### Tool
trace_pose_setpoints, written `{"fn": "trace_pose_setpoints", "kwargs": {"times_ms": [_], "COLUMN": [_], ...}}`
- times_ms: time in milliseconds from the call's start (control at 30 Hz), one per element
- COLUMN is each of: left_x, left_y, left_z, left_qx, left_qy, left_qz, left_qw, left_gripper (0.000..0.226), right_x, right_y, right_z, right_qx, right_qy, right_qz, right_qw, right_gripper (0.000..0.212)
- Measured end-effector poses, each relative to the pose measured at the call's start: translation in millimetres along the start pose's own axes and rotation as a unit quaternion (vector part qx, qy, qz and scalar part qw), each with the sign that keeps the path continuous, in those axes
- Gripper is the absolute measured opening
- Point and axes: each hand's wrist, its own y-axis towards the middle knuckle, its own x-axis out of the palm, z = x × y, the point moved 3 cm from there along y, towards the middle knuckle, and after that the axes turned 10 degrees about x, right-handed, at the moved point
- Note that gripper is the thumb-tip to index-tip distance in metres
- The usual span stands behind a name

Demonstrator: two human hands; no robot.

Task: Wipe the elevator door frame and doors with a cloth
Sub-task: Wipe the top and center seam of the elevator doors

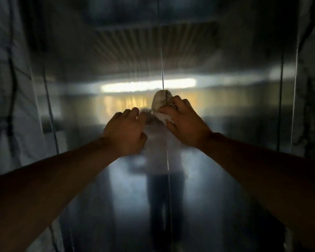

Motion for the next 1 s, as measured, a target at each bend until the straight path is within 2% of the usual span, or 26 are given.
{"fn": "trace_pose_setpoints", "kwargs": {"times_ms": [67,133,300,400,633,767,833,1000], "left_x": [-55.3,-95.3,-172.5,-195.5,-208.9,-205.1,-203.1,-196.1], "left_y": [24.9,41.8,59.3,61.9,59.2,58.5,55.0,28.9], "left_z": [-30.2,-46.6,-78.4,-81.3,-67.7,-54.1,-42.0,-21.3], "left_qx": [-0.015,-0.018,-0.030,-0.033,-0.043,-0.056,-0.056,-0.036], "left_qy": [0.016,0.016,0.031,0.035,0.029,0.010,0.014,0.047], "left_qz": [0.008,0.014,0.062,0.057,0.062,0.047,0.026,-0.021], "left_qw": [1.000,1.000,0.997,0.997,0.997,0.997,0.998,0.998], "left_gripper": [0.051,0.050,0.047,0.045,0.043,0.048,0.052,0.056], "right_x": [-51.5,-84.9,-144.2,-163.2,-182.8,-182.9,-180.6,-170.3], "right_y": [44.6,73.0,113.9,122.3,110.1,96.5,85.1,48.9], "right_z": [-20.7,-36.9,-65.4,-72.2,-70.2,-68.5,-66.2,-65.6], "right_qx": [-0.071,-0.106,-0.108,-0.106,-0.088,-0.046,-0.036,-0.043], "right_qy": [-0.025,-0.067,-0.068,-0.065,-0.054,-0.007,0.024,0.012], "right_qz": [0.014,0.018,0.049,0.054,0.060,0.053,0.049,0.050], "right_qw": [0.997,0.992,0.991,0.991,0.993,0.998,0.998,0.998], "right_gripper": [0.041,0.039,0.037,0.037,0.039,0.039,0.038,0.042]}}
